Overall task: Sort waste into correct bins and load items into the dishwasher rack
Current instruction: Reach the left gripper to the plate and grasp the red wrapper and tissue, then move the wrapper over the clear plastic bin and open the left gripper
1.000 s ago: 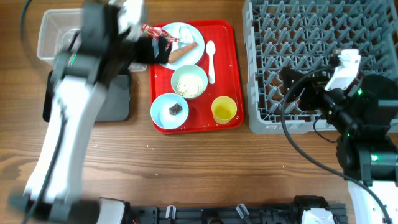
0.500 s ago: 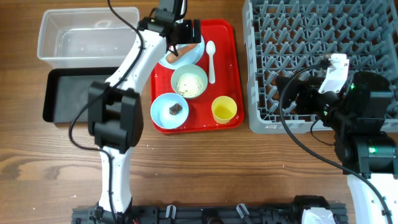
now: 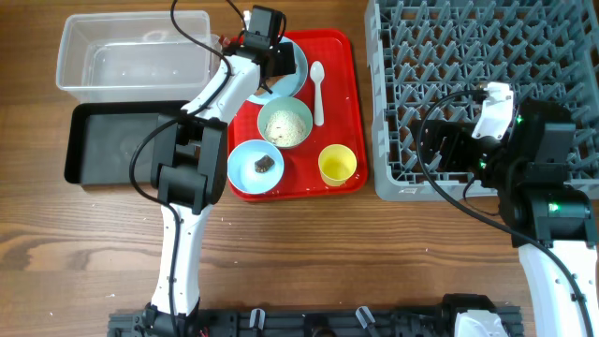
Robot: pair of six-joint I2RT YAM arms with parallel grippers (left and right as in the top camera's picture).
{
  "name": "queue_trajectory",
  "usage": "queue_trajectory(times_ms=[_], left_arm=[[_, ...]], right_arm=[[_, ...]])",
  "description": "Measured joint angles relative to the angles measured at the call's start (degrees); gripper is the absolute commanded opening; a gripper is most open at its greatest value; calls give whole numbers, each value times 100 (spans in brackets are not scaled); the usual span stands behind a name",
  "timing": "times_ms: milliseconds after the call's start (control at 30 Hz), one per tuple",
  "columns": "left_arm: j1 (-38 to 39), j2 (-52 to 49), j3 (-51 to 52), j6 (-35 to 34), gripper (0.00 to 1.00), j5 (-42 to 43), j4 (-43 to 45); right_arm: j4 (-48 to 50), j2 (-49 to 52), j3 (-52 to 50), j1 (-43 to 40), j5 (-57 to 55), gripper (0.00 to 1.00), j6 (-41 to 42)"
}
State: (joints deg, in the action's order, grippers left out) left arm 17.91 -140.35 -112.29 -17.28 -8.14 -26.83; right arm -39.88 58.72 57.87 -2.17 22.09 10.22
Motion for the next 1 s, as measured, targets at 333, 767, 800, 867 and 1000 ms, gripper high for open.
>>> queue_trajectory(times_ms=[333, 767, 800, 867, 1000], left_arm=[[9, -44, -31, -2, 4, -63, -72], [-247, 1937, -42, -2, 4, -15, -693], [-291, 2044, -48, -2, 4, -17, -715], [-634, 2420, -107, -2, 4, -13, -1051], [-1340, 2326, -116, 7, 4, -17, -1392]], right_arm=[[-42, 0, 0, 0, 0, 100, 0], [-42, 0, 0, 0, 0, 100, 0], [-44, 0, 0, 0, 0, 100, 0], [-44, 0, 0, 0, -2, 100, 0], [-42, 0, 0, 0, -2, 100, 0]])
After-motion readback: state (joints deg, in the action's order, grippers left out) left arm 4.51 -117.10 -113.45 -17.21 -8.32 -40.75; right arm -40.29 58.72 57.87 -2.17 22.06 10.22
